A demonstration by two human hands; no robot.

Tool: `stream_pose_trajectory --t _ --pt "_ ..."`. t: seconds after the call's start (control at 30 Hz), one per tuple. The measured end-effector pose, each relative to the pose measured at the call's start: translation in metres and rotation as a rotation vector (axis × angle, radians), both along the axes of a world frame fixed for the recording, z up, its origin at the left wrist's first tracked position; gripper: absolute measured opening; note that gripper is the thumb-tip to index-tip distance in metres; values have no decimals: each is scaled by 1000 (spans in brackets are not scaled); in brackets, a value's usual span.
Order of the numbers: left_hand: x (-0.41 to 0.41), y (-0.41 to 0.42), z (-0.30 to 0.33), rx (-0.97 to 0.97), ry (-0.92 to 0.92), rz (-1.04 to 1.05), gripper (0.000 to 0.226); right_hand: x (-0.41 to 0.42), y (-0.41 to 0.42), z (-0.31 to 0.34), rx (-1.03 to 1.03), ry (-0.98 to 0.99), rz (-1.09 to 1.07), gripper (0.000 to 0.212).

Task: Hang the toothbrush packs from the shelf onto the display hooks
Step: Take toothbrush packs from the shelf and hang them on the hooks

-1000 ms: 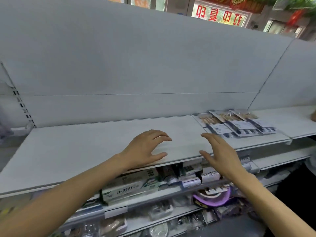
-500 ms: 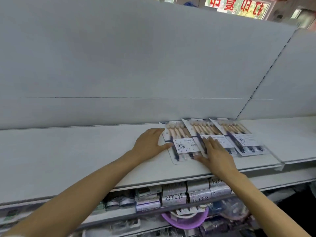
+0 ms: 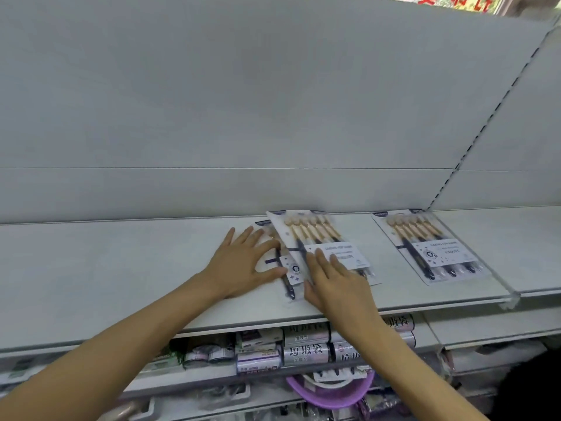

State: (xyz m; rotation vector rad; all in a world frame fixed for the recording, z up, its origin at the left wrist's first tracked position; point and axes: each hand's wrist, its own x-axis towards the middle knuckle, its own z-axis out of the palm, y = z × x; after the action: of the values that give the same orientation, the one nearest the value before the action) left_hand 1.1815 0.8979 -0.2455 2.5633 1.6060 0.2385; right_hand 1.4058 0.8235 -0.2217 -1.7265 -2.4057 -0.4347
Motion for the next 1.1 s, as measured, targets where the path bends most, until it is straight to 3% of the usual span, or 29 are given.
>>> stream_pose_trajectory --t 0.13,0.23,0.33,0.4,0.47,0.5,0.63,0.7,0.8,0.83,0.93,1.0,1.1 --pt "-29 -14 -2 12 -16 69 79 -24 -14 7 -43 33 70 60" --pt "-46 -21 -3 17 -44 93 78 -34 -19 21 -85 199 96 63" --pt "-59 -25 2 -12 -108 100 76 -29 -6 32 -174 462 5 57" --pt "-66 -25 4 -48 -138 101 78 -19 8 32 -214 531 -79 55" --pt "-70 -24 5 -92 -165 109 85 -11 20 31 -333 566 -182 68" --pt "-71 -24 7 -114 -180 114 83 -9 24 30 -415 598 -227 75" --pt "-70 -29 10 -158 -230 131 37 -10 27 32 -584 803 -281 83" --pt "-72 -35 10 -164 -241 151 31 -12 25 34 -633 946 -296 83" --pt "-78 -40 8 -169 -306 165 41 -16 20 36 -717 1119 -336 95" --pt "-81 -42 8 -174 -369 172 44 -17 18 38 -736 1151 -347 87" --pt "-84 -48 9 -228 -593 222 45 -23 15 42 -768 1251 -293 26" --pt "-82 -50 13 -274 -731 250 47 -28 16 41 -774 1279 -245 18" --pt "-79 -54 18 -281 -933 257 57 -35 15 45 -768 1356 -202 24"
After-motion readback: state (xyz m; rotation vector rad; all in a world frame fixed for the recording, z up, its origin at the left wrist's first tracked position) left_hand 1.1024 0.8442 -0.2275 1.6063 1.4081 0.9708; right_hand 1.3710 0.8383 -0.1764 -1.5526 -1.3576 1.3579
